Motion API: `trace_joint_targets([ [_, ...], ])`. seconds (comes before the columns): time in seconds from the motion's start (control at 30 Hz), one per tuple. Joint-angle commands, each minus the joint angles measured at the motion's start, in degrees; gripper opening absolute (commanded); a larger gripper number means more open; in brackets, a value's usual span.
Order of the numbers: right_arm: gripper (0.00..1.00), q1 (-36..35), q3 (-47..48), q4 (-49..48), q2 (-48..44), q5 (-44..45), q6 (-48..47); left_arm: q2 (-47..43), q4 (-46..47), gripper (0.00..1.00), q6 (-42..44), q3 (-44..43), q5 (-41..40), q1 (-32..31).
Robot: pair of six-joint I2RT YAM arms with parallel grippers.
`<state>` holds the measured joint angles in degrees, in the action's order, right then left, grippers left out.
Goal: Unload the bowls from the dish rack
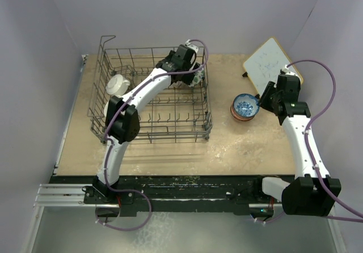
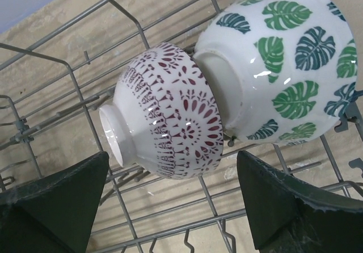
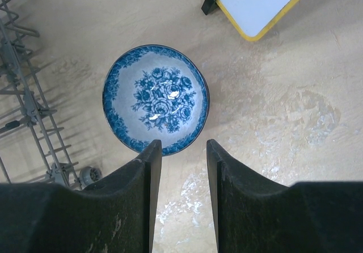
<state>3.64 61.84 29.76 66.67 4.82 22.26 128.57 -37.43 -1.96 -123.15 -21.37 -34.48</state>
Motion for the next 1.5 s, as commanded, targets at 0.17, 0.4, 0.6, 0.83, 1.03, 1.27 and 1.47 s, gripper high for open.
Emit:
trace_joint_targets([
  [0.17, 0.40, -0.12, -0.54, -0.55, -1.11, -0.71, -1.13, -0.64, -0.63, 0.97, -1.79, -5.06, 2.30, 1.67],
  [0.4, 0.40, -0.12, -0.40, 0.12, -1.55, -0.14, -1.51, 0.94, -1.19, 0.93, -2.44, -5.82, 4.62, 2.30],
  [0.6, 0.40, -0.12, -0.60, -0.01, -1.65, -0.95, -1.34, 1.94, -1.98, 0.88, -4.27, -5.00, 6.45, 2.66],
  [0.83, 0.40, -0.12, -0.96, 0.06, -1.98, -0.93, -1.38, 1.25, -1.93, 0.75, -5.29, -3.60, 5.77, 2.75],
  [1.03, 0.40, -0.12, -1.17, -0.27, -2.00, -2.62, -0.95, -0.12, -1.49, 0.66, -3.64, -3.93, 2.43, 1.53],
  [1.27, 0.40, -0.15, -1.35, -0.37, -2.35, -3.23, -0.79, -1.23, -3.16, 0.54, -1.53, -7.35, -0.49, 0.34],
  [1.47, 0.40, -0.12, -1.55, -0.32, -2.51, -3.41, -0.79, -2.50, -4.14, 0.54, -0.77, -9.68, -1.79, 0.30],
])
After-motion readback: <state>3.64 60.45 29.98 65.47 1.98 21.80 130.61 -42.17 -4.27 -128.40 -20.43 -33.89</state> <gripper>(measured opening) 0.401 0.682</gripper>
